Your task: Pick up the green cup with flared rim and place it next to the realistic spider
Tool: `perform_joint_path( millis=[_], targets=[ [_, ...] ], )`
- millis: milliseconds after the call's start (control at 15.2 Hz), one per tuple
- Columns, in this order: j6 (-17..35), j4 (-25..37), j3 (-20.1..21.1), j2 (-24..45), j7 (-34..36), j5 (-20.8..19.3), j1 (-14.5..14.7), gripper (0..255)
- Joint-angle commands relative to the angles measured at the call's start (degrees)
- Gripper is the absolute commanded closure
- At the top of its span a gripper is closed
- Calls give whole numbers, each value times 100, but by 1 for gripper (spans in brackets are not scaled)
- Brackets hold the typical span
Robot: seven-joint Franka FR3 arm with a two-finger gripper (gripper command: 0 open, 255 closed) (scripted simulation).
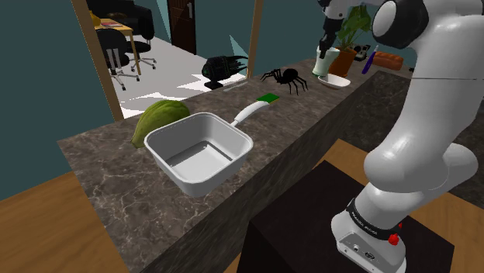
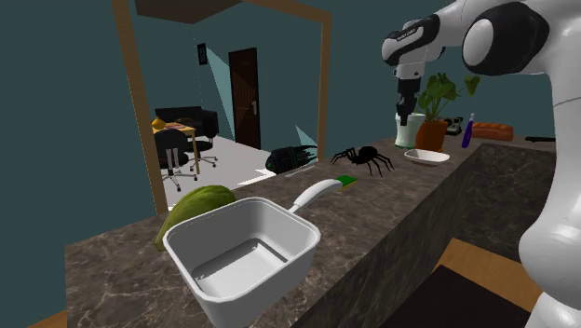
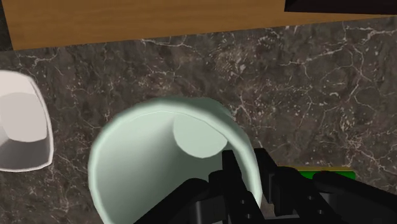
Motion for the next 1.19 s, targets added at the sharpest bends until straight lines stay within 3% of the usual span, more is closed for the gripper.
perform_joint_path(
  millis=[0,330,396,462,1122],
  targets=[
    [-94,404,-58,290,-283,115,-234,255],
    [-517,1780,-116,1218,-831,397,-841,255],
    [-658,2177,-116,1468,-928,459,-983,255],
    [-983,3029,-103,1983,-1070,568,-1244,255],
    [113,1479,-119,1538,-1055,491,-1061,255]
  ],
)
